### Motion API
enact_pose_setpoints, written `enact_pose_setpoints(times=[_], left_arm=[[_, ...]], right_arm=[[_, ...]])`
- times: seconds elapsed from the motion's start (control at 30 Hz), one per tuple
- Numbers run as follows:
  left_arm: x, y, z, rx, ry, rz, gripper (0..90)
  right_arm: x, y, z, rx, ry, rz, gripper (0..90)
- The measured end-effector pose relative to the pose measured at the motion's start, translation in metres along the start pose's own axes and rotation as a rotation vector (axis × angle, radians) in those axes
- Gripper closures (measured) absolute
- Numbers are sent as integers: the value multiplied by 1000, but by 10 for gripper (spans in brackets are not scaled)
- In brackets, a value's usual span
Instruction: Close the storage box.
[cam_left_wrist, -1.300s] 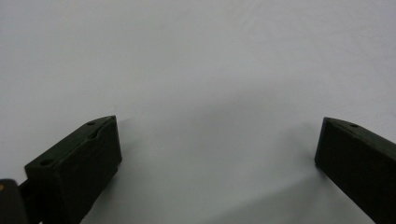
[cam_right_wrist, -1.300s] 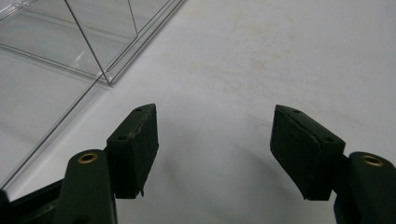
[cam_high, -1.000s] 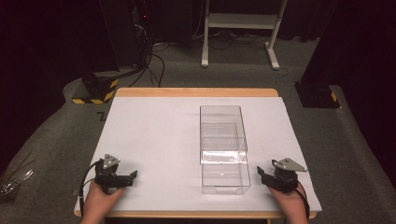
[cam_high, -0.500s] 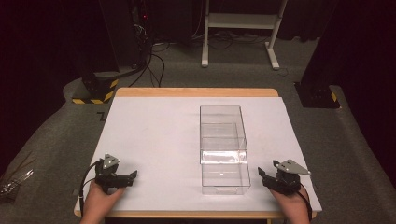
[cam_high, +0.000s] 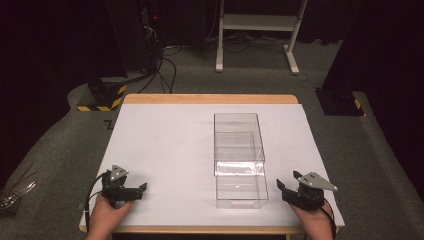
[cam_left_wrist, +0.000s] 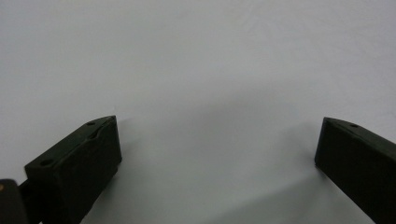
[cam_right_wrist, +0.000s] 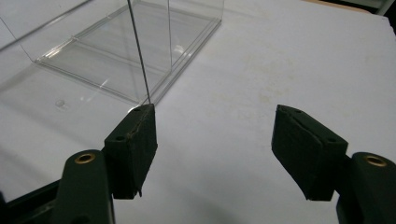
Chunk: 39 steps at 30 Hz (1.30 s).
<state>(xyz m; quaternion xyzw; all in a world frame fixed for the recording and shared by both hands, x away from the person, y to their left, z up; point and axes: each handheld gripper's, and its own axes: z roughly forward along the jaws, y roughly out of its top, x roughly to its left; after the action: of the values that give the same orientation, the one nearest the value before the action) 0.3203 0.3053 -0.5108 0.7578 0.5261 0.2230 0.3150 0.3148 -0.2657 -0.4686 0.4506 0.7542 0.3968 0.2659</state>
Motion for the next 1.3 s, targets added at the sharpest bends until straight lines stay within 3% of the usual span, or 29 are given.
enact_pose_setpoints(times=[0.83,1.3], left_arm=[[0,0,0,0,0,0,6],[0,0,0,0,0,0,6]], right_arm=[[25,16,-26,-91,31,-43,300],[39,20,-41,-130,78,-47,296]])
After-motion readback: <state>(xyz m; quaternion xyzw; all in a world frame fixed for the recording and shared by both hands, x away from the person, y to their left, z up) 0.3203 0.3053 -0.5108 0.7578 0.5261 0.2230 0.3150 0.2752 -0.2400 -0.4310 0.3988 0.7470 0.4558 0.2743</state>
